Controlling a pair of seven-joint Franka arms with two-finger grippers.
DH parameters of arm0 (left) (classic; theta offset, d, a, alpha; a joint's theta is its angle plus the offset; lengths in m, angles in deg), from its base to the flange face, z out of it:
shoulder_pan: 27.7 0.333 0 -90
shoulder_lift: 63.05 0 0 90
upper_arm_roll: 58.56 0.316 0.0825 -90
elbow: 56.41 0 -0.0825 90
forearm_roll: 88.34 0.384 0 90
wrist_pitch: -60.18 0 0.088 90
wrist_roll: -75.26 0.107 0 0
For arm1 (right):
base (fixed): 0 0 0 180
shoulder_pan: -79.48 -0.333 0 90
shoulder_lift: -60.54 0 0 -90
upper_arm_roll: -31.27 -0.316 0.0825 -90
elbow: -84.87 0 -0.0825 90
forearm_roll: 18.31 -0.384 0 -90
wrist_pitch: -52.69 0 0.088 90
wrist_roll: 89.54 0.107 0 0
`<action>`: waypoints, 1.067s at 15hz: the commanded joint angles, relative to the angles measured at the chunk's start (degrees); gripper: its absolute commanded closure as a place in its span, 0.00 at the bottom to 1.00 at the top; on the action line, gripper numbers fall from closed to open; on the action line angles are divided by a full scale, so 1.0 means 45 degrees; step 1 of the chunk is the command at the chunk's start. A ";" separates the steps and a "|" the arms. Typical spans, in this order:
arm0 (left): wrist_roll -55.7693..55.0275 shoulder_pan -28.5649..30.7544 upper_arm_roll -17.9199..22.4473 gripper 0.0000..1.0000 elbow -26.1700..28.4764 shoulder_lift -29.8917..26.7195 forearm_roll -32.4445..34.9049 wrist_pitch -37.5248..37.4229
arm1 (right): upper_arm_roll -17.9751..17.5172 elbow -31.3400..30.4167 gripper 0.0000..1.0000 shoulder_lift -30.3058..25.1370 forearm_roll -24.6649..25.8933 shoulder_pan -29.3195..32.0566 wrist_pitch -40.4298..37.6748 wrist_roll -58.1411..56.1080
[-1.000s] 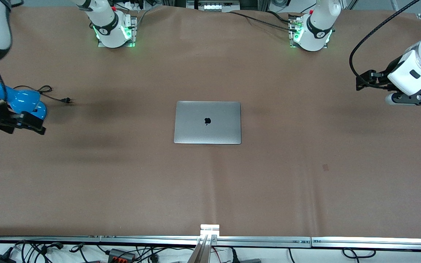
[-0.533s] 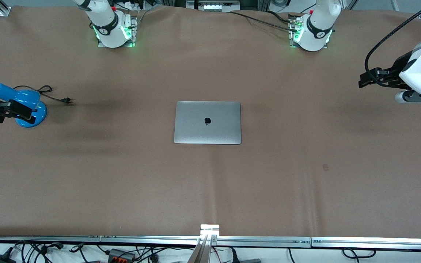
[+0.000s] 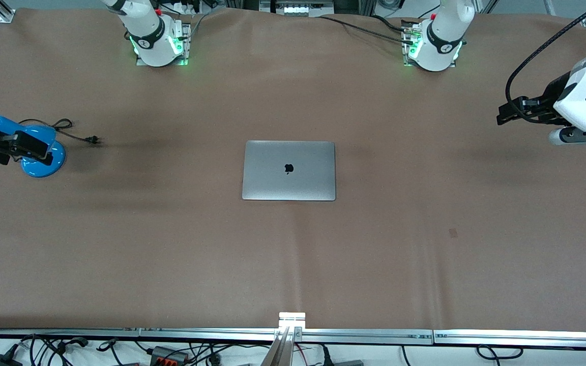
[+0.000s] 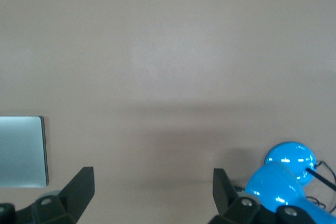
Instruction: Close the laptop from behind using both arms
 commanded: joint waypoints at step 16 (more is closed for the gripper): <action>-0.0179 -0.0015 -0.0052 0.00 -0.0107 -0.0106 -0.0036 0.0036 | -0.0321 -0.3039 0.00 -0.2398 0.0448 0.0274 0.0934 0.0014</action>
